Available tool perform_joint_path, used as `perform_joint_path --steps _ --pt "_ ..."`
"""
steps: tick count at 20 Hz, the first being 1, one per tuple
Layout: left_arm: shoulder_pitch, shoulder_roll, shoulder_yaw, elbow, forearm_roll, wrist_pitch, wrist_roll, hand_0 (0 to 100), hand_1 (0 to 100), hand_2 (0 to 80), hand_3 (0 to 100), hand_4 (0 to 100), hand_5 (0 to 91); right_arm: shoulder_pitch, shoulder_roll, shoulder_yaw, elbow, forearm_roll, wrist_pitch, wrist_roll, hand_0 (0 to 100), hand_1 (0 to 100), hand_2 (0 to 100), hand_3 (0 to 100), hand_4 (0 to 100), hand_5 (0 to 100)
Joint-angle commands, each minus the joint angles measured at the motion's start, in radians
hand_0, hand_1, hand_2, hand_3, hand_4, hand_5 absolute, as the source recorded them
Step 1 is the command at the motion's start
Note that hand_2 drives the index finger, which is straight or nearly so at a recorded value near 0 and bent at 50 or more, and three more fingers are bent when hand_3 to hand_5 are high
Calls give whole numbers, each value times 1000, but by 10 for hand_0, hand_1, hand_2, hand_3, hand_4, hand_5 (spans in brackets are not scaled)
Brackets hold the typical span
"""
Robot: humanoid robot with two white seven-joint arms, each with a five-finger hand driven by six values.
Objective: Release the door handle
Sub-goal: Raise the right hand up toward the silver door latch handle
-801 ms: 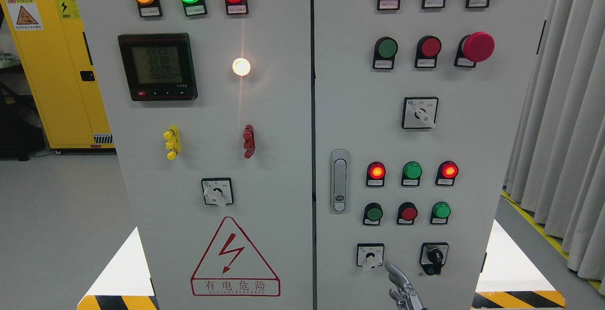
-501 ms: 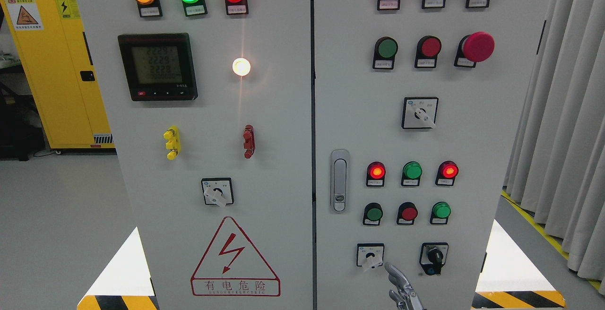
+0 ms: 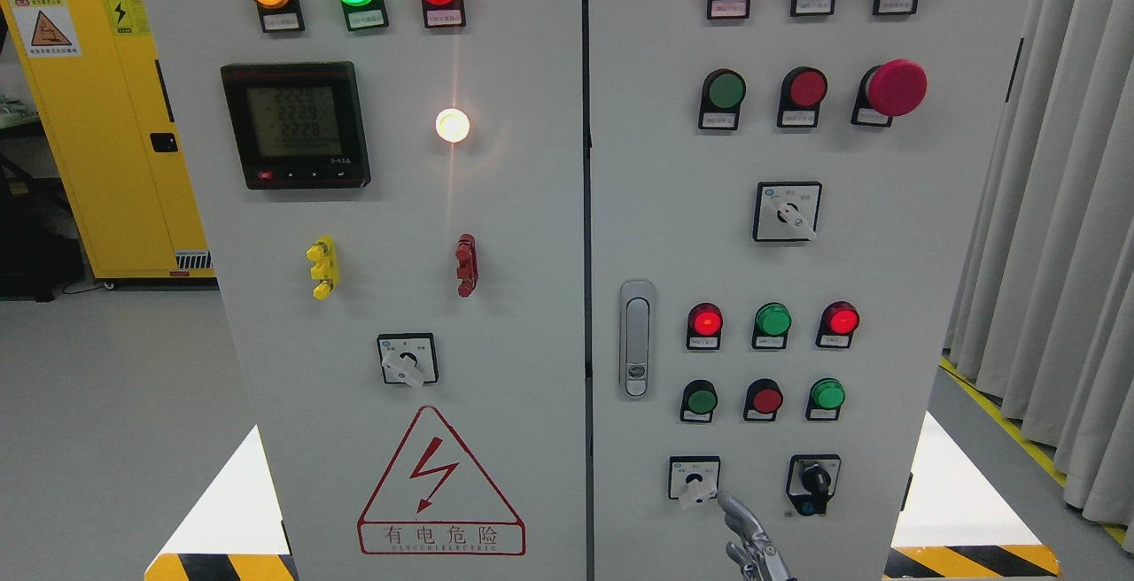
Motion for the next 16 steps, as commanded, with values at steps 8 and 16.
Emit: perform_joint_path --steps 8,16 --pt "0 0 0 -12 0 0 0 120 556 0 0 0 0 -31 20 -9 21 175 1 1 540 462 0 633 716 746" --pt "0 0 0 -12 0 0 0 120 556 0 0 0 0 -88 32 -10 53 419 -1 -9 595 453 0 869 958 1000"
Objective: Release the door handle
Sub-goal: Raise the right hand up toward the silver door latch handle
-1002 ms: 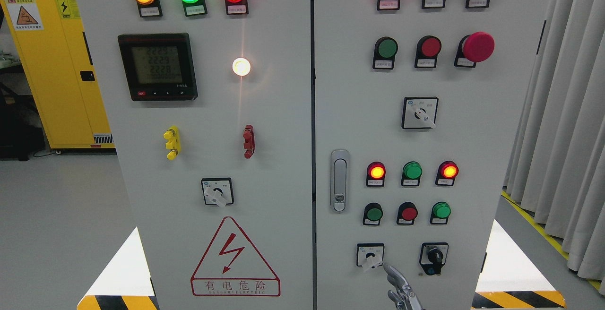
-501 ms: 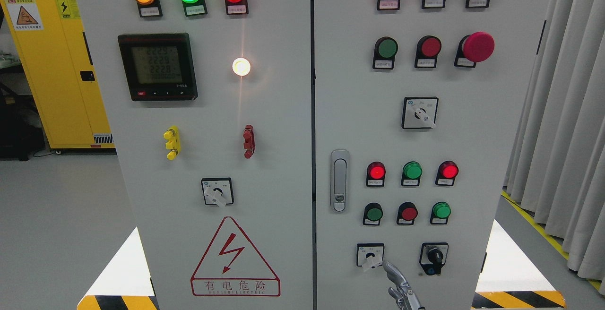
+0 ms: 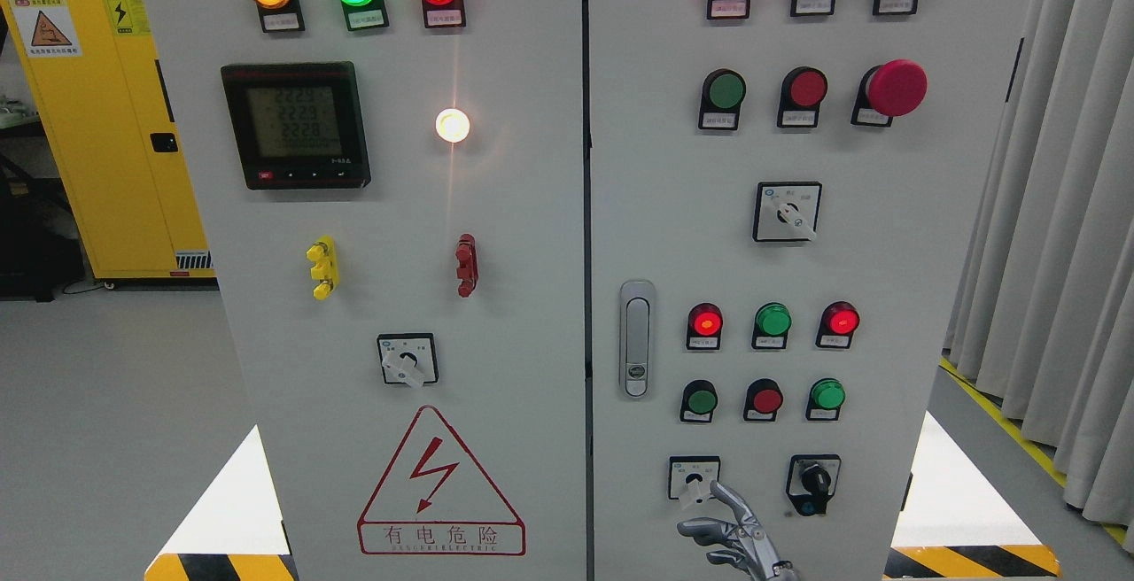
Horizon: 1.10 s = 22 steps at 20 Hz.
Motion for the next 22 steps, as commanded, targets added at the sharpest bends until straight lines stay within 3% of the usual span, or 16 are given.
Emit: perform_joint_path --steps 1,5,14,18,22 --pt "0 0 0 -12 0 0 0 120 556 0 0 0 0 -45 40 -2 38 190 -1 -16 583 448 0 882 967 1000" --pt "0 0 0 -12 0 0 0 120 556 0 0 0 0 -81 41 6 64 339 -2 -44 538 426 0 983 1000 1000" --pt "0 0 0 -12 0 0 0 120 556 0 0 0 0 -150 75 44 133 744 -3 -137 534 401 0 1000 1000 1000" --pt "0 0 0 -12 0 0 0 120 556 0 0 0 0 -184 92 52 165 879 1 -165 560 373 0 1000 1000 1000" --pt "0 0 0 -12 0 0 0 120 556 0 0 0 0 -203 103 61 196 957 23 -165 568 358 0 1000 1000 1000"
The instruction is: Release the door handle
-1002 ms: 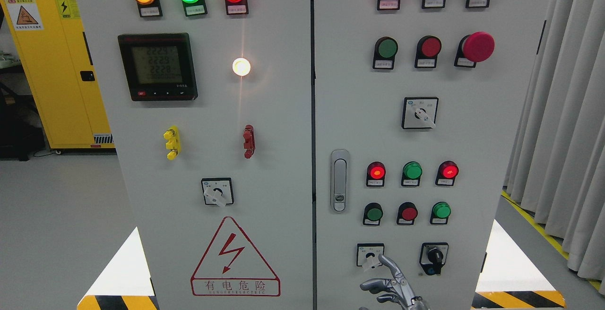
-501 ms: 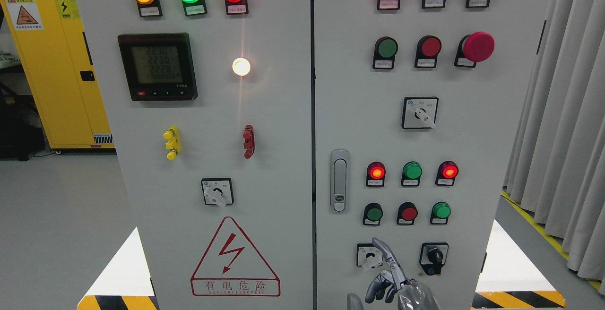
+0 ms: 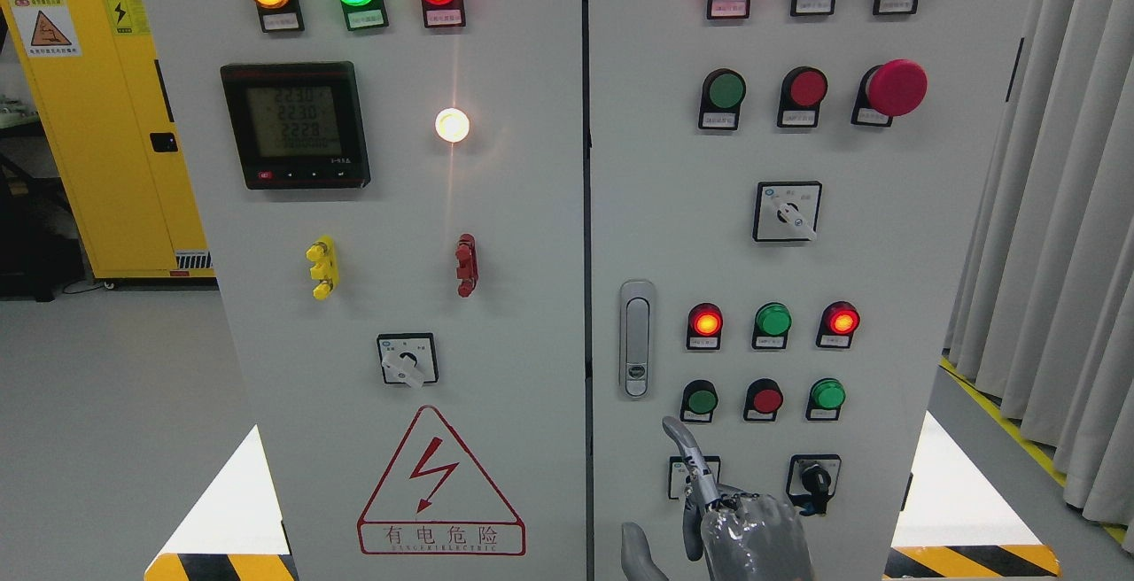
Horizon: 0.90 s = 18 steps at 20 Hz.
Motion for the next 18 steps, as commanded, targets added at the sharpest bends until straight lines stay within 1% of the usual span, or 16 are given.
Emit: perform_joint_path --steps 1,2,4,7,11,16,18 --pt "0 0 0 -12 0 0 0 120 556 0 0 0 0 -43 44 39 85 161 46 -6 569 358 0 1000 1000 1000" --pt "0 0 0 -12 0 0 0 120 556 0 0 0 0 -54 47 49 93 166 67 -6 568 357 0 1000 1000 1000" --pt "0 0 0 -12 0 0 0 120 556 0 0 0 0 -68 53 65 108 169 86 -7 560 356 0 1000 1000 1000" --pt "0 0 0 -12 0 0 0 120 556 0 0 0 0 -86 62 66 124 201 89 -6 547 355 0 1000 1000 1000" --pt "0 0 0 -12 0 0 0 120 556 0 0 0 0 -101 68 63 137 204 136 -1 530 355 0 1000 1000 1000" --pt "0 0 0 -14 0 0 0 120 556 0 0 0 0 -135 68 51 165 203 140 2 522 358 0 1000 1000 1000" --pt "0 0 0 -12 0 0 0 120 556 0 0 0 0 -146 68 34 180 203 141 2 521 358 0 1000 1000 1000"
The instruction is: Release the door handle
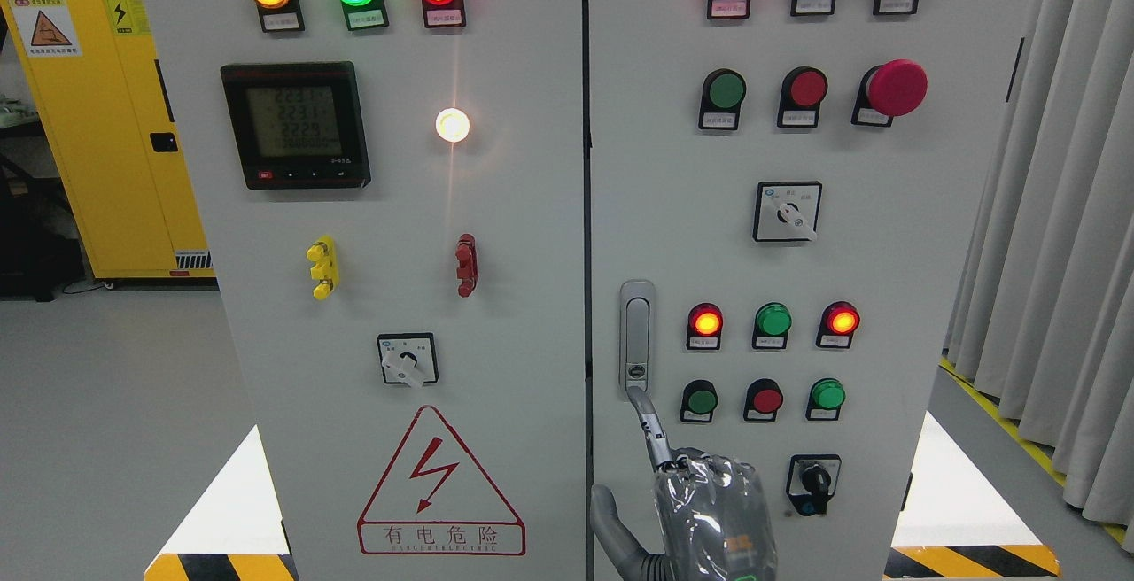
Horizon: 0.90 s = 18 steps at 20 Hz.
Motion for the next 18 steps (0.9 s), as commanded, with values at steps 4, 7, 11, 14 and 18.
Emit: perform_joint_path --steps 4,7,11,14,18 --pt "0 0 0 -12 0 0 0 120 556 0 0 0 0 -51 16 -24 85 9 24 6 526 361 0 1000 1000 1000" --pt "0 0 0 -12 0 0 0 120 556 0 0 0 0 -65 16 -31 91 5 36 11 529 363 0 1000 1000 1000" --pt "0 0 0 -12 -2 0 0 120 556 0 0 0 0 -65 16 -29 98 5 38 11 529 364 0 1000 1000 1000" --pt "0 0 0 -12 -2 0 0 120 556 0 0 0 0 -66 16 -31 109 2 38 12 528 365 0 1000 1000 1000" --pt "0 0 0 -12 0 0 0 120 556 0 0 0 0 -75 16 -31 118 2 38 12 526 366 0 1000 1000 1000"
